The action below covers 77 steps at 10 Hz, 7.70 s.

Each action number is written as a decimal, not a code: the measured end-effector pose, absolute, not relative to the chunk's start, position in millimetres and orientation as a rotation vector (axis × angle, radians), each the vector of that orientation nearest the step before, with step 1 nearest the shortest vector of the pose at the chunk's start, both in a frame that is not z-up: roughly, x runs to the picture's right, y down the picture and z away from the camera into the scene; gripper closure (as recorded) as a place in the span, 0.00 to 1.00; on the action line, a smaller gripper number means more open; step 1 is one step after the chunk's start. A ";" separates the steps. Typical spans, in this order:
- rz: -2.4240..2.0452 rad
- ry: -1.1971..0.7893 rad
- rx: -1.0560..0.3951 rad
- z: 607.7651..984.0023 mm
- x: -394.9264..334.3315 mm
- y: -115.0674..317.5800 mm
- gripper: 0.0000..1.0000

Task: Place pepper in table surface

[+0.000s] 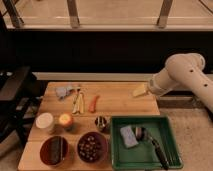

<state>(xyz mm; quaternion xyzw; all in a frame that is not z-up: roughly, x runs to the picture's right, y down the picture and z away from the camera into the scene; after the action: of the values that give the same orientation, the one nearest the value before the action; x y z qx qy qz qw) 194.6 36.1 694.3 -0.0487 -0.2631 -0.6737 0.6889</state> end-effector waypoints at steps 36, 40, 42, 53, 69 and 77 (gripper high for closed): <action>-1.583 -0.795 -0.147 946.6 -58.6 76.7 0.34; -1.583 -0.803 -0.170 943.6 -55.2 81.5 0.74; -1.576 -0.800 -0.172 944.7 -55.3 81.6 0.94; -1.499 -0.803 -0.058 911.9 -29.1 56.2 1.00; -1.296 -0.762 -0.092 871.7 100.5 52.7 1.00; -1.173 -0.657 -0.159 886.1 172.8 63.0 1.00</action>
<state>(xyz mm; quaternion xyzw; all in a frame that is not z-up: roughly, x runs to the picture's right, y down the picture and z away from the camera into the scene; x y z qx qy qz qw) 172.8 63.0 886.1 -0.0736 -0.3040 -0.5426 0.7796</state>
